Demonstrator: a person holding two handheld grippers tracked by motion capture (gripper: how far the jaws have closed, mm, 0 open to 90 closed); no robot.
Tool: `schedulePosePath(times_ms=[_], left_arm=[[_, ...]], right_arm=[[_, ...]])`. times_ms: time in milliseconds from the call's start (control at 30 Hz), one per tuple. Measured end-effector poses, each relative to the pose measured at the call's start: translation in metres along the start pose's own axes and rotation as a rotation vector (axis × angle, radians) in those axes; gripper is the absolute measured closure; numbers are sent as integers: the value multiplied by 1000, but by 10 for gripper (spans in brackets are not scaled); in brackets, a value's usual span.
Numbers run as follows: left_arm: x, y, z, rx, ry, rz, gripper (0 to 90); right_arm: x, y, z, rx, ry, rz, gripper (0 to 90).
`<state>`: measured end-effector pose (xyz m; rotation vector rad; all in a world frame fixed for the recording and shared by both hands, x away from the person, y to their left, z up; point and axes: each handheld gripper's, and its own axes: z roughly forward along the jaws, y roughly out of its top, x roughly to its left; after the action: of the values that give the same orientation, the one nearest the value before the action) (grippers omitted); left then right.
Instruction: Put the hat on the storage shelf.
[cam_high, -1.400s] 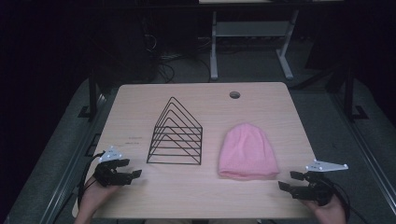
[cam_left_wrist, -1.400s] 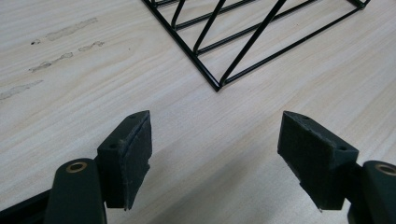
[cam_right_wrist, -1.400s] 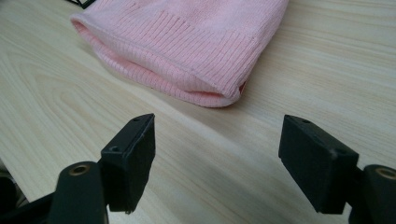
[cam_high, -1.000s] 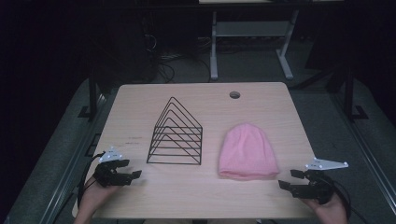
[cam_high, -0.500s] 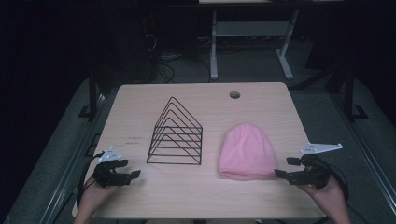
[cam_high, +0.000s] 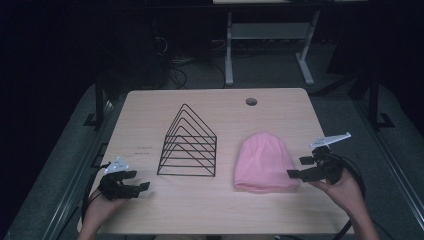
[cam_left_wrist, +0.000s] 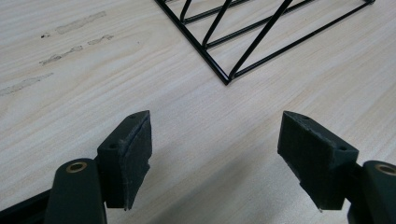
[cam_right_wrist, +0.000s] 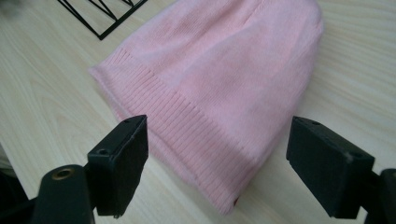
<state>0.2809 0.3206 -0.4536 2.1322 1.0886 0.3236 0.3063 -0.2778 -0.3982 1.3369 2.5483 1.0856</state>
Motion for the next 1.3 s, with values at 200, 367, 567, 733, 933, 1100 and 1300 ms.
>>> schedulePosePath(times_ms=[200,367,567,733,933,1100,1300], left_arm=[[-1,0,0,2,-3,-3,263],[0,0,0,7,-3,-1,263],[0,1,1,2,-1,-1,263],[0,0,1,10,-2,4,263],[0,1,1,6,-2,12,263],[1,0,1,8,-5,13,263],[1,0,1,14,-7,15,263]], right_arm=[[-7,19,8,33,3,-11,203],[-15,33,14,55,3,-7,205],[-26,47,23,87,0,8,208],[-34,56,33,103,0,18,210],[-43,68,46,134,-2,30,213],[-47,76,52,145,-6,33,217],[-54,87,61,163,-11,50,228]])
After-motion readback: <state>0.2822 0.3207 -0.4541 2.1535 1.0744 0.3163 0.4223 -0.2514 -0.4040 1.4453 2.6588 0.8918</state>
